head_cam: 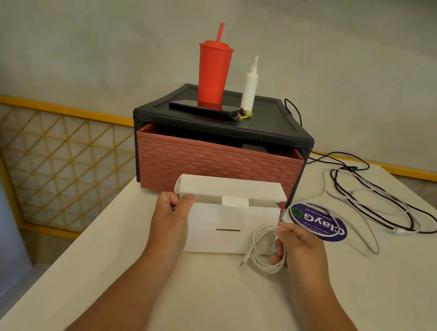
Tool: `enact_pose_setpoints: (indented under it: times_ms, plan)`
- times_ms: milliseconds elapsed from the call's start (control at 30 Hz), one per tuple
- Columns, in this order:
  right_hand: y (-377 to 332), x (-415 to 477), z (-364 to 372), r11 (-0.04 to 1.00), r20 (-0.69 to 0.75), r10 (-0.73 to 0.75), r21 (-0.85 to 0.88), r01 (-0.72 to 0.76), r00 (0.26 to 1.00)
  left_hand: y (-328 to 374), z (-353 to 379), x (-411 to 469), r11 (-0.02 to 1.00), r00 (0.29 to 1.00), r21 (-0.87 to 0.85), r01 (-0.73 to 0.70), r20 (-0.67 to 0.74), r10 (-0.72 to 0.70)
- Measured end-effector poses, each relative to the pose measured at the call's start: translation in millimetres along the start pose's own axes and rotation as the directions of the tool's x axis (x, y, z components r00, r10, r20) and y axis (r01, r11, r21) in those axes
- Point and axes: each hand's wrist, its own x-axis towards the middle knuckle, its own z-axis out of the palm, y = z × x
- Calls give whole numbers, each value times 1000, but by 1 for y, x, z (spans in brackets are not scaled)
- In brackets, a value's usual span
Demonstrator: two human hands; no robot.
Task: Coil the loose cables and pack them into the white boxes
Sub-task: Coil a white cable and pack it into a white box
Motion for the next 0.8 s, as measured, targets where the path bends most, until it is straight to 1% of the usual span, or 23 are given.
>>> enact_pose_setpoints:
  times_ms: [67, 133, 300, 400, 433, 500, 567, 667, 733, 800]
  plan:
    - [0, 0, -2, 998, -1, -19, -57, 18, 1000, -1, -1, 0, 998, 998, 26, -61, 10, 61]
    - [0, 0, -3, 995, -4, -30, -97, 30, 1000, -1, -2, -1, 994, 993, 13, -107, 42, 106]
    - [-2, 1, -8, 985, -34, -71, -158, 65, 997, 7, -5, -6, 997, 982, -17, -81, 168, 82]
    - [-5, 1, -10, 966, -68, -159, -217, 141, 985, 8, -7, -5, 996, 964, -6, -87, 250, 86]
    - [-7, 0, -11, 962, -81, -190, -216, 169, 979, 7, -7, -4, 996, 956, 2, -86, 281, 82]
    - [-13, -4, -10, 957, -90, -259, -160, 242, 962, 5, -7, -4, 994, 935, 33, -102, 345, 85]
    - [-21, -12, -9, 934, -84, -354, -88, 347, 931, 6, -6, -7, 991, 911, 48, -123, 401, 94]
    - [-29, -21, -7, 852, -97, -521, -3, 524, 848, 8, -3, -13, 989, 882, 51, -137, 462, 98]
    - [-32, -24, -6, 786, -95, -617, -22, 618, 782, 9, -2, -18, 986, 869, 70, -152, 485, 100]
    - [-32, -22, -6, 736, -68, -676, -106, 669, 733, 11, -1, -23, 984, 858, 67, -166, 501, 111]
